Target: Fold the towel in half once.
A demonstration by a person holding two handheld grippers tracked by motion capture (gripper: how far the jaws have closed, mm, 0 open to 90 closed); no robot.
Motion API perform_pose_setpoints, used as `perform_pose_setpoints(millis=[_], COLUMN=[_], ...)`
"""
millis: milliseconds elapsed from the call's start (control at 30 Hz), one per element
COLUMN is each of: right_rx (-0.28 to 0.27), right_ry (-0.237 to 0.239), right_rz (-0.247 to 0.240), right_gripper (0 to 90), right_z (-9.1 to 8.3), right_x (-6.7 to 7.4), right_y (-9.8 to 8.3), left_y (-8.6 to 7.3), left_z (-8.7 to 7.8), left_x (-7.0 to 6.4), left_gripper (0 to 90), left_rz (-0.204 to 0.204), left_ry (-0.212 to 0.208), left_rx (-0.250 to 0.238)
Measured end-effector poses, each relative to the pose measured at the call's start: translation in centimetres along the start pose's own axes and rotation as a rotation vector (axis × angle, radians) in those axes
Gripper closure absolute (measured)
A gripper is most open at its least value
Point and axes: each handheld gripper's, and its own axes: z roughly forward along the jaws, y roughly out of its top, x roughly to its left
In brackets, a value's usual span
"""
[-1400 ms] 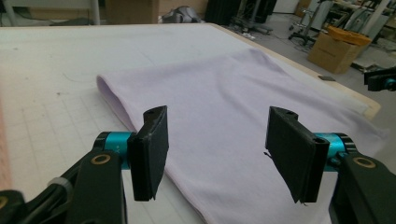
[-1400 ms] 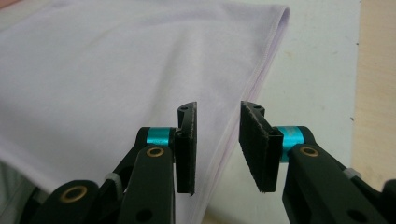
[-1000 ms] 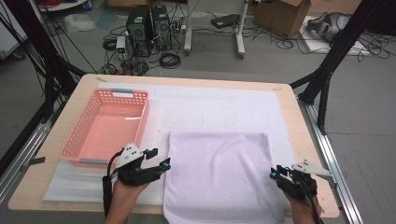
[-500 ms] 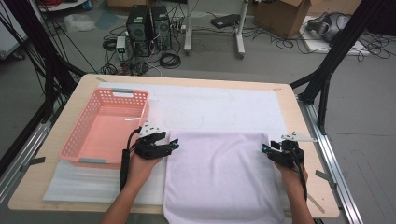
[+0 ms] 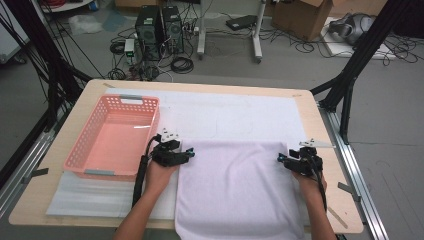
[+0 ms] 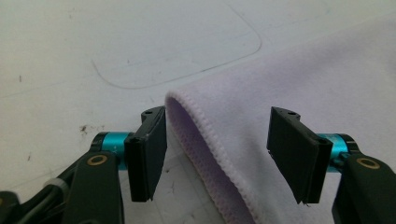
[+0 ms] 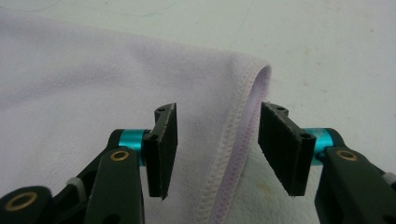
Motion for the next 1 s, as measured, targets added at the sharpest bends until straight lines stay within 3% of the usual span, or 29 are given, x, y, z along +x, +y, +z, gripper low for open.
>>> perform_pose_setpoints(millis=[67,167,267,433,533,600,700,833,1000], right_rx=[0.009,0.026,0.029,0.033,0.035,0.04,0.042,0.043,0.007], right_ry=[-0.004,-0.006,-0.022,-0.044,-0.026,0.013,0.019,0.024,0.009], right_rz=[0.005,0.013,-0.013,-0.027,-0.016,-0.016,-0.029,-0.02,-0.021], right_gripper=[46.2,46.0,47.5,59.5,66.9,80.4,84.2,85.9,86.5], right_z=[0.2,0.5,0.6,0.4,0.3,0.4,0.4,0.3,0.0], right_x=[-0.2,-0.4,-0.2,-0.1,-0.2,-0.3,-0.1,-0.1,-0.5], right_y=[0.0,-0.2,-0.1,-0.2,-0.2,-0.1,-0.1,-0.1,0.1], left_y=[0.1,0.3,0.3,0.3,0.1,0.1,0.2,0.3,1.2], left_z=[0.2,0.5,0.6,0.5,0.5,0.5,0.6,0.5,0.1], left_x=[0.0,-0.1,-0.5,-0.7,-1.1,-1.4,-1.3,-1.5,-1.2], left_gripper=[38.5,39.6,39.4,45.8,64.0,77.5,82.1,84.7,85.1], left_rz=[-0.006,0.031,0.055,0.07,0.105,0.119,0.08,0.053,0.017], left_ry=[0.017,0.036,0.056,0.067,0.02,0.004,-0.008,0.013,0.027], left_rx=[0.011,0.028,0.033,0.033,0.025,0.029,0.03,0.025,-0.046])
